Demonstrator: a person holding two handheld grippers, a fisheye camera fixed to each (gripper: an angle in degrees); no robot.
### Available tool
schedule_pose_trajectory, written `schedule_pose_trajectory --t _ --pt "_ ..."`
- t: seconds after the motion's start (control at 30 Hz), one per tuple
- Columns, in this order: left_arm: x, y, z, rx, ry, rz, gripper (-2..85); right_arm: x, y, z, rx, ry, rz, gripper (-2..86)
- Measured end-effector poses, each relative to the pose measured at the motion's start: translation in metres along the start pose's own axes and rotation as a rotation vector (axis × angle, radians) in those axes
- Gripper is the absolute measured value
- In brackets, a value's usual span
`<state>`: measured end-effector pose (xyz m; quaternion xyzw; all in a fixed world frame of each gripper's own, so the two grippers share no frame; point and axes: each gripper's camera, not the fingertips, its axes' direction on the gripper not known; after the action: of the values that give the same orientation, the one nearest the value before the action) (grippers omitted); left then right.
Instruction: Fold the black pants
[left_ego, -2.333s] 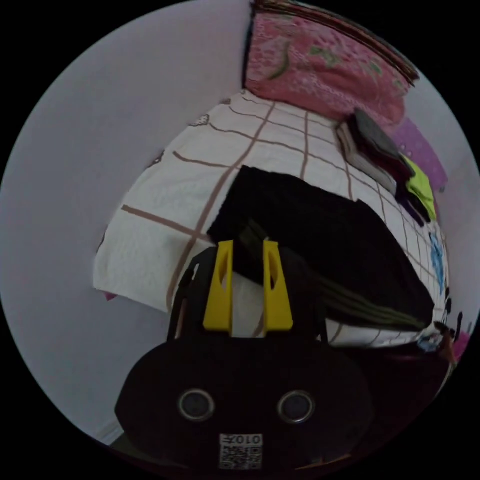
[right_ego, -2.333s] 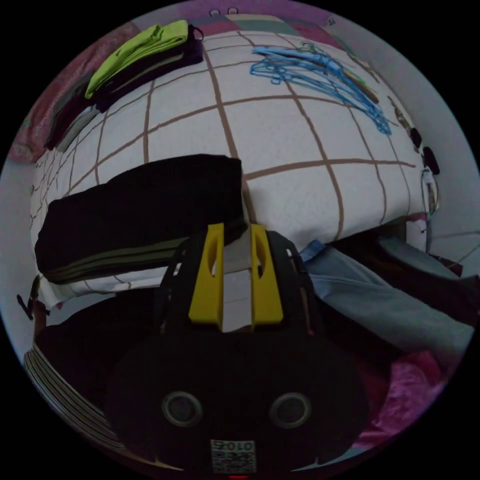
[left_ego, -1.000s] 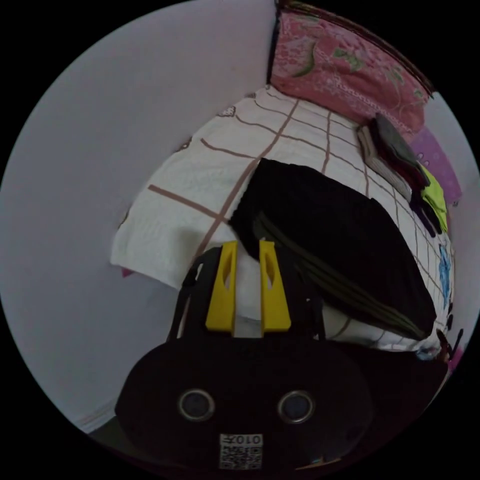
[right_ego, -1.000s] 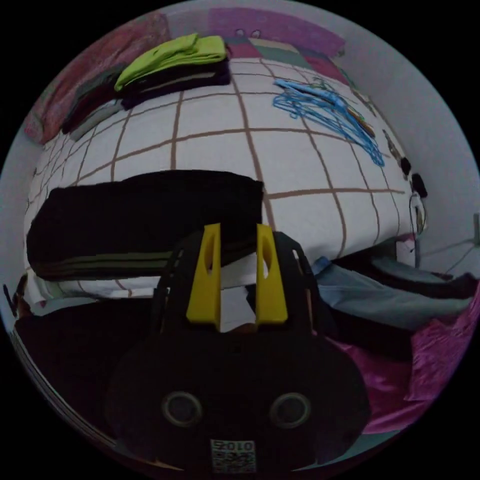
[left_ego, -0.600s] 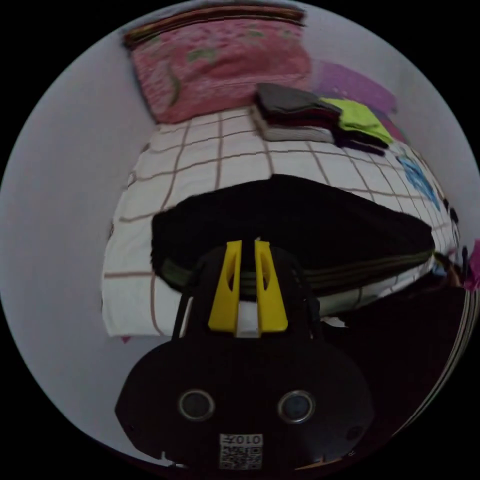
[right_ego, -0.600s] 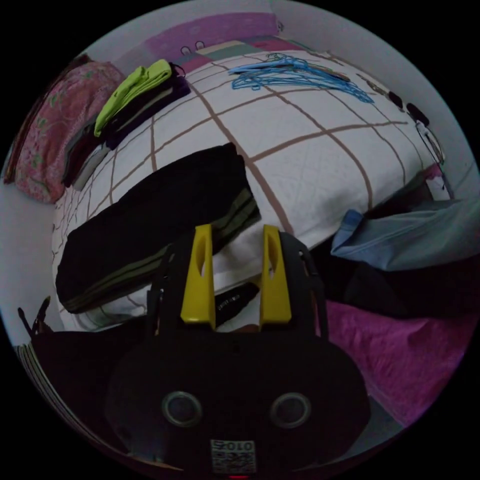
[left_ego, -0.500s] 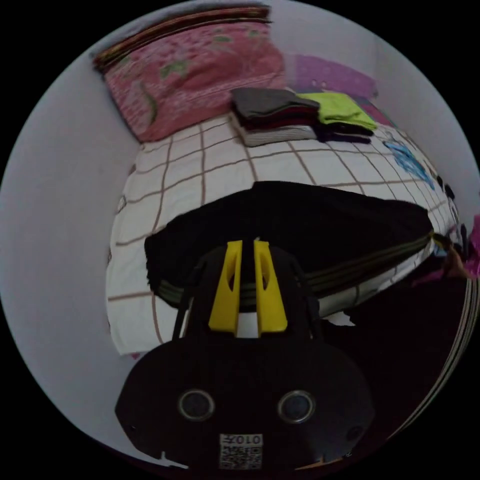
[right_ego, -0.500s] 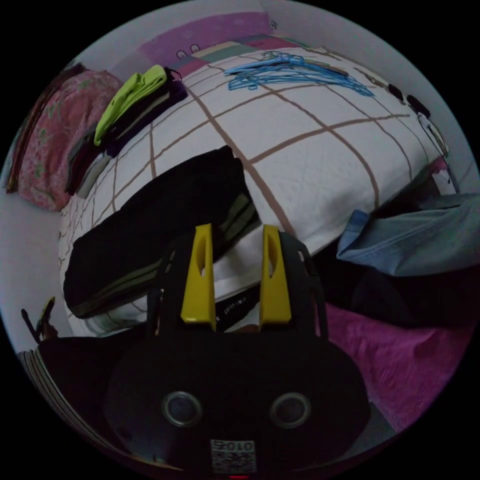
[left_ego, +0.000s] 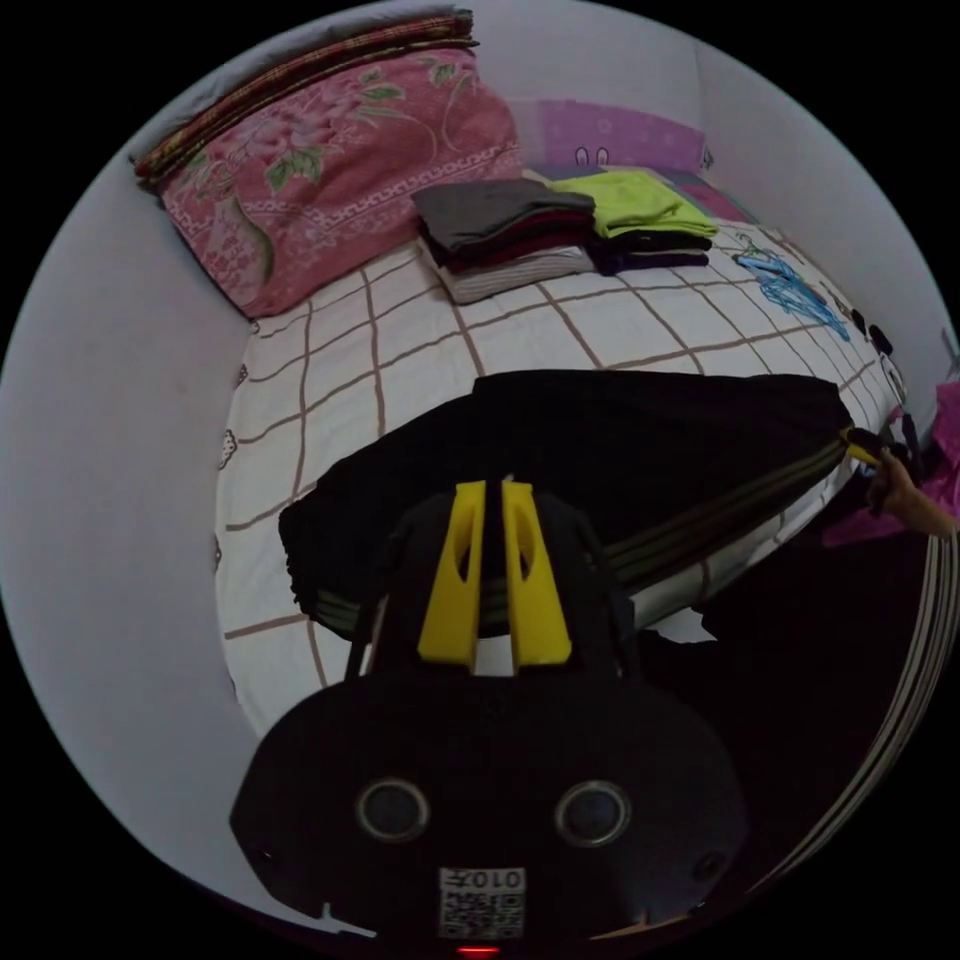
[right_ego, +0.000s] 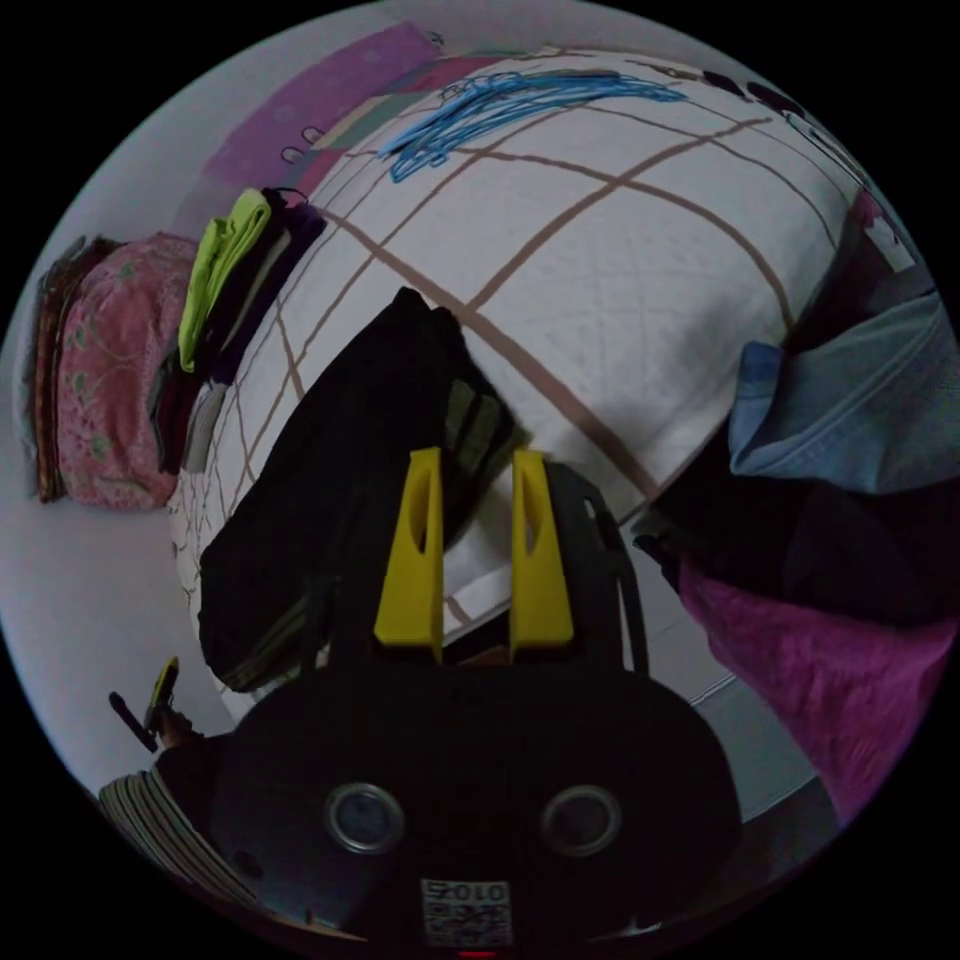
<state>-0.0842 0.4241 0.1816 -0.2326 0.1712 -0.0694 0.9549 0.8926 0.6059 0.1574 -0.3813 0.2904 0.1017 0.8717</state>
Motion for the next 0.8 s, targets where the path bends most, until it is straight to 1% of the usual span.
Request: schedule_pose_trajectory --t 0.27,0.37,0.43,0.47,0.6,0.67,0.73,0.77,0.8 --pt "0.000 0.012 0.014 0.000 0.042 -0.021 0.5 -0.040 0.018 -0.035 0.075 0.014 -0.038 6.3" --pt "-0.006 0.017 0.017 0.012 0.056 -0.040 0.5 -0.070 0.020 -0.050 0.098 0.051 -0.104 5.8" --pt "-0.010 0.019 0.020 0.019 0.071 -0.049 0.6 -0.112 0.024 -0.063 0.121 0.126 -0.235 5.6" --pt "-0.013 0.021 0.021 0.027 0.088 -0.052 0.6 -0.125 0.025 -0.066 0.127 0.141 -0.274 5.5" --pt "-0.023 0.027 0.025 0.052 0.124 -0.059 0.8 -0.226 0.048 -0.084 0.166 0.188 -0.564 5.4" --pt "-0.031 0.032 0.025 0.073 0.120 -0.072 0.9 -0.274 0.064 -0.091 0.190 0.183 -0.683 5.3" --pt "-0.039 0.039 0.024 0.089 0.125 -0.089 0.9 -0.342 0.091 -0.096 0.215 0.150 -0.850 5.3" --pt "-0.045 0.045 0.023 0.097 0.123 -0.102 0.9 -0.359 0.099 -0.096 0.216 0.140 -0.895 5.3" --pt "-0.048 0.048 0.022 0.101 0.121 -0.108 0.9 -0.393 0.116 -0.092 0.210 0.119 -0.990 5.3"
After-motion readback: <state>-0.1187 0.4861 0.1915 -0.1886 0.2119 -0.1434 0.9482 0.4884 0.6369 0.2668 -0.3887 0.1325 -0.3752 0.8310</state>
